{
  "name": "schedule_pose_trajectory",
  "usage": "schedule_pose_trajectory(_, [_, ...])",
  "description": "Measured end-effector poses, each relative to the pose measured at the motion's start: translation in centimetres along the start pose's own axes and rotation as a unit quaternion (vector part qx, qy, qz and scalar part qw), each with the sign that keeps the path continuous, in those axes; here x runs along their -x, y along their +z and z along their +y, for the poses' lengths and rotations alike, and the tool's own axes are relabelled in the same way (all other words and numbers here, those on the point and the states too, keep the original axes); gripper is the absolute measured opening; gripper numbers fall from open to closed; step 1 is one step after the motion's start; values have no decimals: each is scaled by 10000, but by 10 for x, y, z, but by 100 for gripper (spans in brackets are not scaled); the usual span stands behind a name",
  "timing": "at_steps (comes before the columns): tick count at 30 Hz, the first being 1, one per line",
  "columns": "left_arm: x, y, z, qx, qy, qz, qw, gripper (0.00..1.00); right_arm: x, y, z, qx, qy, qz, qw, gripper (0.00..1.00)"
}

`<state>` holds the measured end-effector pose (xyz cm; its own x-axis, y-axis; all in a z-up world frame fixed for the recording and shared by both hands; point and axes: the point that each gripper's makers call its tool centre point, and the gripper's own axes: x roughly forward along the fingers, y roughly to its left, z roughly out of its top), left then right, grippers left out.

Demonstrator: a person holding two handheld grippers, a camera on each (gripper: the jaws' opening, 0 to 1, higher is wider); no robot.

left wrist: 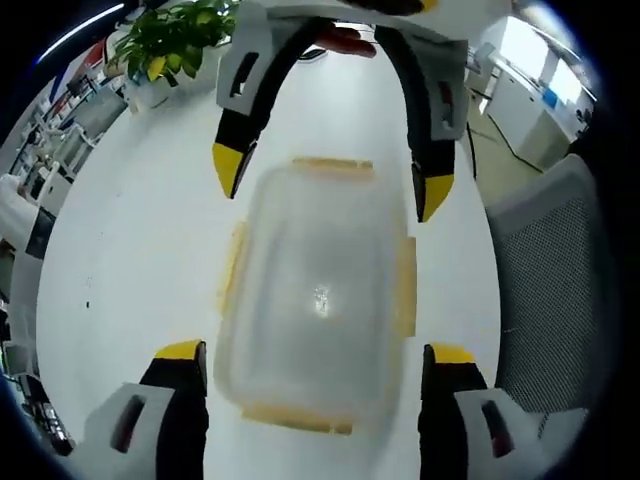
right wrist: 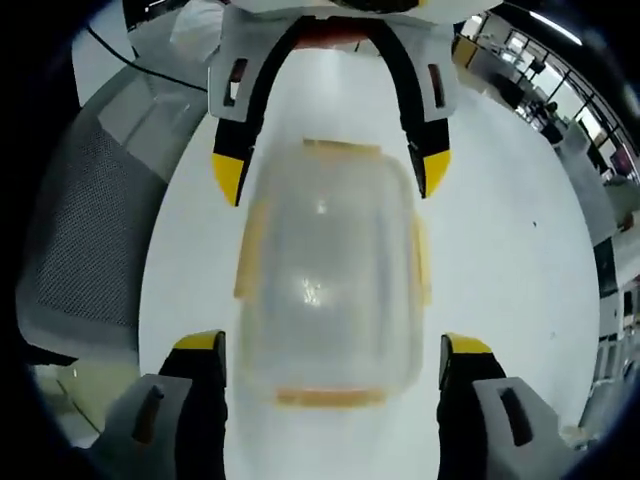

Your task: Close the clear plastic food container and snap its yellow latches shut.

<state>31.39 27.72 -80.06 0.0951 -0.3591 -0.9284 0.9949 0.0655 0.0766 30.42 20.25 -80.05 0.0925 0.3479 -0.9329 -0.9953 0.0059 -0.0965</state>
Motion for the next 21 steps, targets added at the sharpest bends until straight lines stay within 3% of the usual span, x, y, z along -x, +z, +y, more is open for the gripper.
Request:
schedule_pose_trajectory(8, [-3,-3,5,-155,91,96,9998,75,-3,-15,3,205,73,314,9993,75])
schedule_pose_trajectory(21, [-5,-3,4,-153,98,187,9997,75,-5,-15,4,55,196,342,9992,74])
